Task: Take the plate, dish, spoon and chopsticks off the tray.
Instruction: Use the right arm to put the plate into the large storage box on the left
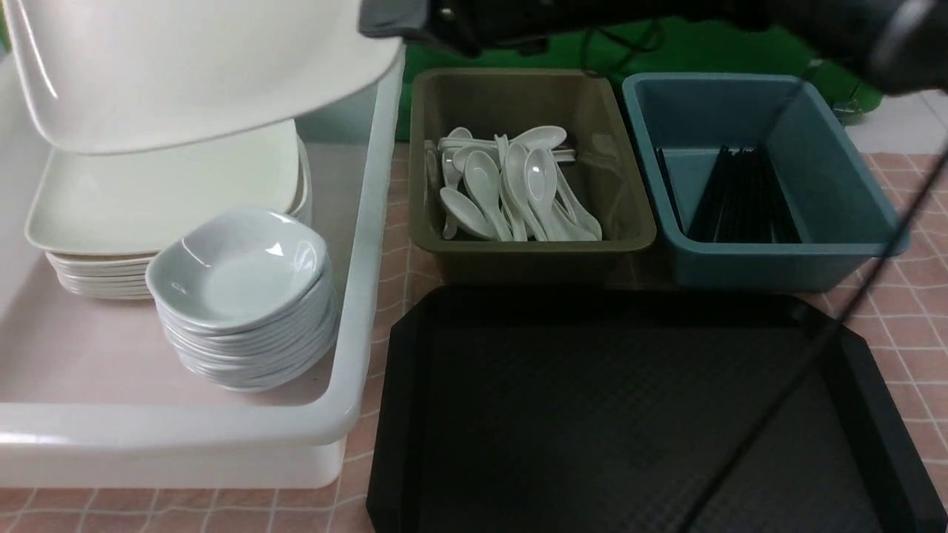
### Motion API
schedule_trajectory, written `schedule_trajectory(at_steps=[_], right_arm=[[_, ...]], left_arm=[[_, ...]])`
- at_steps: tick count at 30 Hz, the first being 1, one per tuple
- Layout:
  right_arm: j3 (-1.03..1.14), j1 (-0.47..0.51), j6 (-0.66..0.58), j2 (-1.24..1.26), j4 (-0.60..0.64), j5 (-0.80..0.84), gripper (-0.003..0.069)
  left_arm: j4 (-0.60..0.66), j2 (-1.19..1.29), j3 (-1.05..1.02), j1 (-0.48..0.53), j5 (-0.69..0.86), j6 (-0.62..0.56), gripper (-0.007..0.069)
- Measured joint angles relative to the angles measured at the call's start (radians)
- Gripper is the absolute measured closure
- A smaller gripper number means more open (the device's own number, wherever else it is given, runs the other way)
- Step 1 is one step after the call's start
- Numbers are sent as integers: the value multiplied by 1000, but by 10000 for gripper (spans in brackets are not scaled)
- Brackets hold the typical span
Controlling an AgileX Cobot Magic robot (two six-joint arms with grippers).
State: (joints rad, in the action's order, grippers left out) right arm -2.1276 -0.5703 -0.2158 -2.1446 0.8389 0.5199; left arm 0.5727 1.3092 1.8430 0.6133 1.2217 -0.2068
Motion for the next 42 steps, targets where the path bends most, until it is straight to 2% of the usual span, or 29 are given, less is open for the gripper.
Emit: schedule_trajectory(at_steps=[2,3,9,17,20,26,32,36,40,42], right_arm=[[-94,-13,26,-68,1,-8,595],[-237,-29,71,-195,1,-28,595],[-503,-46,178,-458,1,-71,595],[-550,-63,184,-552,-77,-85,589],[-553,-68,184,-553,-93,-97,554],[-556,-74,188,-557,-118,-125,366],[-557,-75,150,-557,-122,-108,323],[-560,-80,122,-542,-178,-51,275],[-568,-92,121,-506,-276,18,142],[-569,-91,121,-492,-300,32,106]], left_arm=[[0,0,-10,1,0,0,605],[0,1,-27,1,1,0,605],[12,1,-47,1,-14,5,605],[19,1,-47,2,-28,5,605],[20,1,-47,2,-28,5,605],[20,1,-47,2,-28,5,605],[20,1,-47,2,-28,5,605],[20,1,-47,2,-28,5,605],[20,1,-47,2,-28,5,605],[20,1,-47,2,-28,5,605]])
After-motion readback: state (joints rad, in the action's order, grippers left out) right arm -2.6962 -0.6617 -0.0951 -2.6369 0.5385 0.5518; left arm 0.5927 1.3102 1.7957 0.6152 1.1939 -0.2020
